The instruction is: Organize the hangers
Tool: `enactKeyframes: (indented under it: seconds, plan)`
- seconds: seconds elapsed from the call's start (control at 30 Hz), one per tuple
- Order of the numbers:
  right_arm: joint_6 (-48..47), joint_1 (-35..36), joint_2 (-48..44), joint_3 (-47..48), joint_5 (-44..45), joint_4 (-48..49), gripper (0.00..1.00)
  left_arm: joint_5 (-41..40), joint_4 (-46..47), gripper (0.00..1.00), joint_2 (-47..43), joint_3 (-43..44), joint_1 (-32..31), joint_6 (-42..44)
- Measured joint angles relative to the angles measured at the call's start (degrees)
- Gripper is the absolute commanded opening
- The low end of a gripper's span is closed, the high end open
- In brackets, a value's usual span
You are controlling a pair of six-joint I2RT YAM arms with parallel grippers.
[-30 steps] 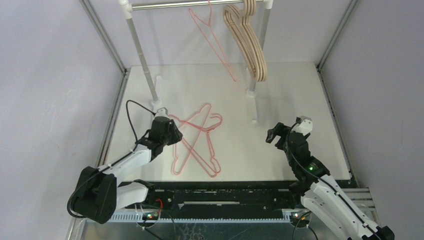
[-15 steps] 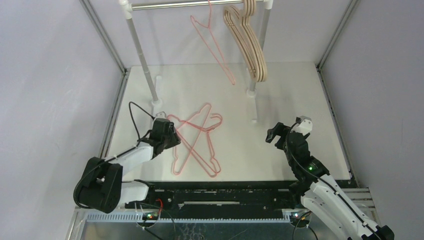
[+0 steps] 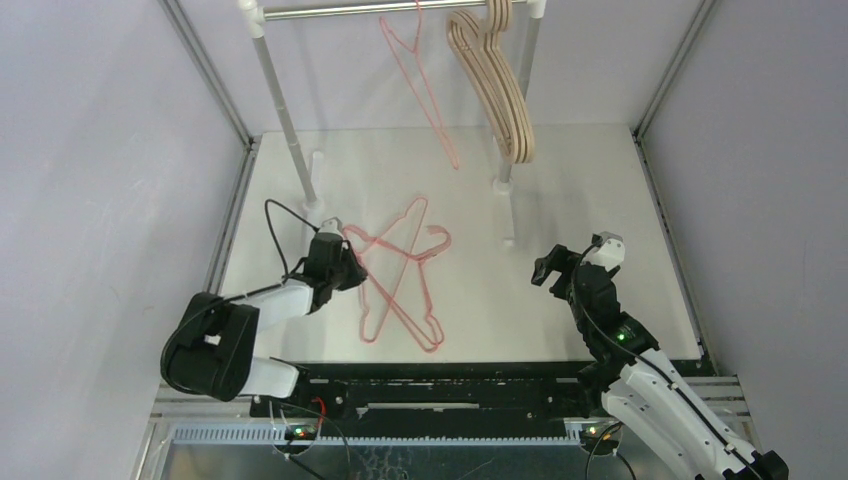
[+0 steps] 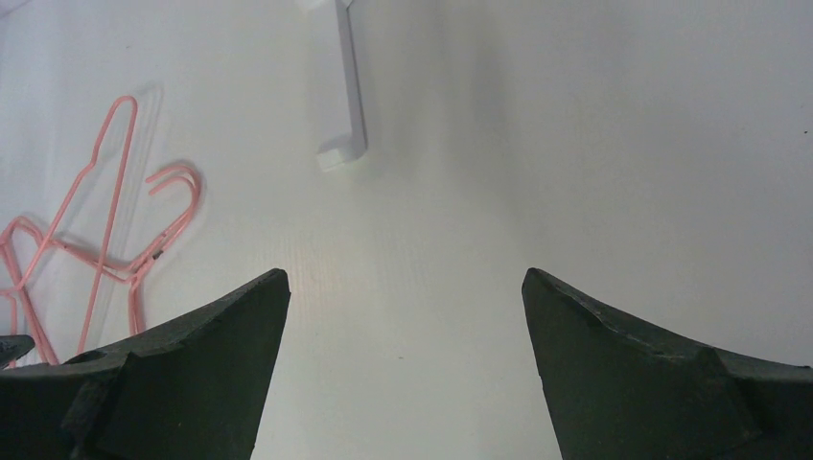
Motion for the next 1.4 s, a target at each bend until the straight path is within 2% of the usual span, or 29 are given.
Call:
enactKeyframes:
  seconds: [0.17, 0.3, 0.47, 0.6, 0.7, 0.83, 1.13, 1.4]
  plan:
    - [-0.02, 0.0, 0.0, -0.02, 0.2, 0.0, 1.0, 2.34, 1.18, 0.0, -2.12, -1.99, -0.15, 0.15]
    - [-0.02, -0.02, 0.37, -0.02, 0.22, 0.09, 1.0, 0.26, -7.48, 0.0, -10.12, -1.11, -2.75, 1.68]
    - [0.0, -0.02, 1.68, -0.39, 0.11, 1.01, 1.0, -5.84, -19.23, 0.0, -20.46, 8.44, -6.47, 5.27]
    - [0.02, -0.02, 2.34, -0.55, -0.15, 1.33, 1.0, -11.26, -22.29, 0.0, -22.05, 16.13, -6.62, 8.09]
    - [0.02, -0.02, 2.25, -0.59, -0.33, 1.36, 1.0, -15.37, -25.79, 0.0, -19.41, 21.88, -6.62, 10.62]
    - [0.02, -0.02, 1.97, -0.59, -0.85, 1.33, 1.0, -21.38, -31.5, 0.0, -12.0, 35.91, -6.62, 15.19]
    - [-0.11, -0.02, 0.11, -0.59, -0.9, 1.09, 1.0, -30.6, -34.62, 0.0, 0.63, 61.16, -6.62, 22.75]
    - [-0.28, -0.04, 0.04, -0.55, -0.04, 0.7, 1.0, -35.54, -34.8, 0.0, 5.57, 72.35, -6.62, 29.53]
